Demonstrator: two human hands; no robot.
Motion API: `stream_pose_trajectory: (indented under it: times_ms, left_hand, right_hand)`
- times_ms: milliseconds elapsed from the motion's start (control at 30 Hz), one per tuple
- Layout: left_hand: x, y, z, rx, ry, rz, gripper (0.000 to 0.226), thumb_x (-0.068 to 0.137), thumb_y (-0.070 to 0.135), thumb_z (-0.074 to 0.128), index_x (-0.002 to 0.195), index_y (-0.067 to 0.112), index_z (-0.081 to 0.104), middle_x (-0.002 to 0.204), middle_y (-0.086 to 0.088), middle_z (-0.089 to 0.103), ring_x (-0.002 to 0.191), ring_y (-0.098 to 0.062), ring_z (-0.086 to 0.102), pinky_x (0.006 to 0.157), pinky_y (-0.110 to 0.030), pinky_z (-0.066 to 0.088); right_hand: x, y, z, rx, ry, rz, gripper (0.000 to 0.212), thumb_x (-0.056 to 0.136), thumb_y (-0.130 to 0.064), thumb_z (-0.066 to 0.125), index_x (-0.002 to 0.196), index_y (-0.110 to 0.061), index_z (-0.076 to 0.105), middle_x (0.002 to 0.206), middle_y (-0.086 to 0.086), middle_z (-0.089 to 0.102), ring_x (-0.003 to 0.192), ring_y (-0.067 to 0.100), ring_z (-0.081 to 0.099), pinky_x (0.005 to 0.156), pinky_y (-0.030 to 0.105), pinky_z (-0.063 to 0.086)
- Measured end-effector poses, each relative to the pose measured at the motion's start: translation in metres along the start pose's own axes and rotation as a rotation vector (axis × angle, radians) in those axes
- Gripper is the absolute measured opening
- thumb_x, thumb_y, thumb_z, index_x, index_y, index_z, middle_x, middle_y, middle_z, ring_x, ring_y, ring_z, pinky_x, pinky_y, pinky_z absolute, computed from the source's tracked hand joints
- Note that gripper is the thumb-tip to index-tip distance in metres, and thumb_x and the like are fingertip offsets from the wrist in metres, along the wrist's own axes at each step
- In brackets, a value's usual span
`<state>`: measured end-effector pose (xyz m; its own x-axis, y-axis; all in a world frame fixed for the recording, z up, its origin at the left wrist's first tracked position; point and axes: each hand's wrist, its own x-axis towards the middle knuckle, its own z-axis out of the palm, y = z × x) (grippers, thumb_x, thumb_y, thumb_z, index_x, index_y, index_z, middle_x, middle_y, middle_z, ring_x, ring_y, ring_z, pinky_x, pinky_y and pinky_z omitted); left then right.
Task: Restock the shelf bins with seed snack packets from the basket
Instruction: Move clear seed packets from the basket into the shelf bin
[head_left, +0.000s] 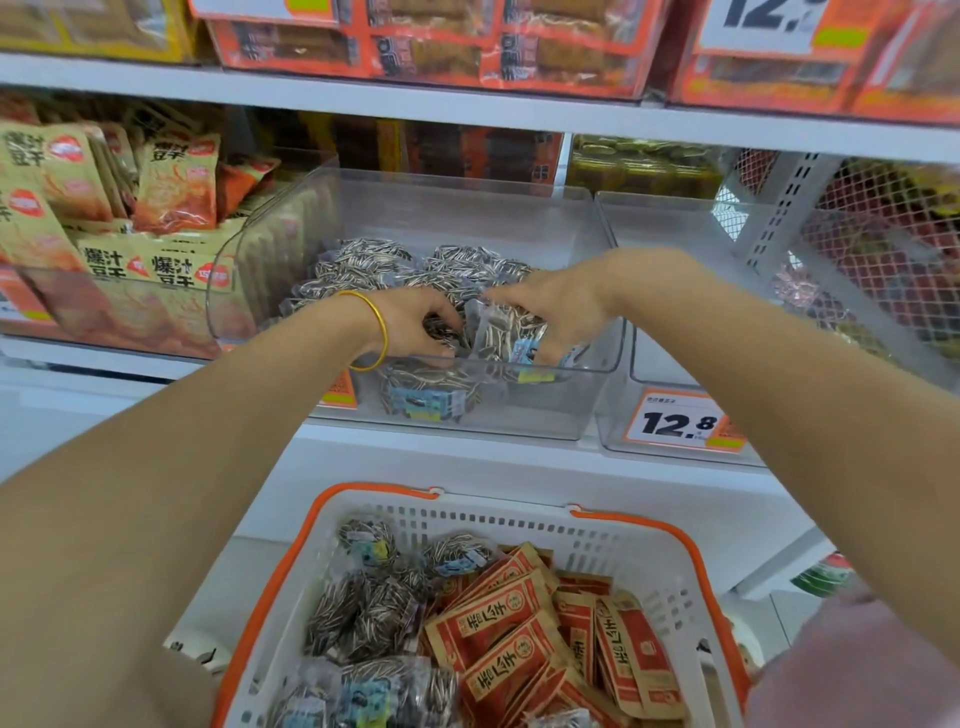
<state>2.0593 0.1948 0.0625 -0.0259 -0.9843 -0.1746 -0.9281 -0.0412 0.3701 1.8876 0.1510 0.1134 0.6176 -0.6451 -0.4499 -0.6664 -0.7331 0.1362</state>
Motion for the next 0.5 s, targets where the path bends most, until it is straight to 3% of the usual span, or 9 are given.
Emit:
stream_pose_trajectory:
  times_ms: [67,133,267,400,500]
  left_hand:
    - [0.000,0.000,0.000,0.002,0.006,-0.005,0.043,0.087,0.025,0.064,0.128,0.019,0.050,0.136,-0.003,0.047,0.122,-0.021,0.045,0.097,-0.024,0.034]
    - [0.000,0.000,0.001,0.003,0.011,0.000,0.043,0.088,0.025,0.063,0.128,0.018,0.050,0.134,-0.003,0.048,0.121,-0.021,0.045,0.092,-0.021,0.033]
    - [0.002,-0.002,0.002,-0.012,0.022,0.006,0.042,0.087,0.025,0.065,0.126,0.019,0.053,0.133,-0.004,0.050,0.120,-0.022,0.047,0.096,-0.024,0.036]
    - [0.003,-0.004,0.003,-0.013,0.012,0.005,0.042,0.086,0.024,0.065,0.126,0.019,0.053,0.134,-0.004,0.050,0.121,-0.022,0.047,0.102,-0.030,0.036]
    - [0.003,-0.003,0.003,-0.015,0.010,0.021,0.043,0.087,0.022,0.065,0.128,0.017,0.051,0.134,-0.004,0.049,0.122,-0.022,0.046,0.102,-0.028,0.035]
  right_hand:
    - [-0.002,-0.011,-0.002,-0.114,0.106,0.045,0.088,0.081,-0.025,0.073,0.149,-0.017,0.017,0.149,0.013,0.025,0.133,0.035,0.034,0.107,0.045,0.036]
    - [-0.005,-0.019,0.001,-0.042,0.247,0.020,0.072,0.079,-0.014,0.074,0.139,-0.014,0.034,0.135,0.012,0.039,0.118,0.034,0.047,0.097,0.045,0.044]
    - [-0.020,-0.024,0.014,-0.010,0.381,-0.037,0.041,0.087,0.002,0.052,0.126,-0.011,0.046,0.120,0.014,0.048,0.109,0.033,0.051,0.088,0.043,0.047]
    - [-0.025,-0.034,0.012,-0.115,0.349,0.029,0.046,0.089,0.006,0.043,0.128,-0.015,0.051,0.119,0.014,0.048,0.105,0.034,0.052,0.074,0.036,0.044]
    - [-0.014,-0.040,0.003,-0.154,0.244,0.040,0.036,0.088,0.007,0.047,0.119,-0.006,0.057,0.103,0.011,0.054,0.087,0.028,0.052,0.068,0.031,0.039]
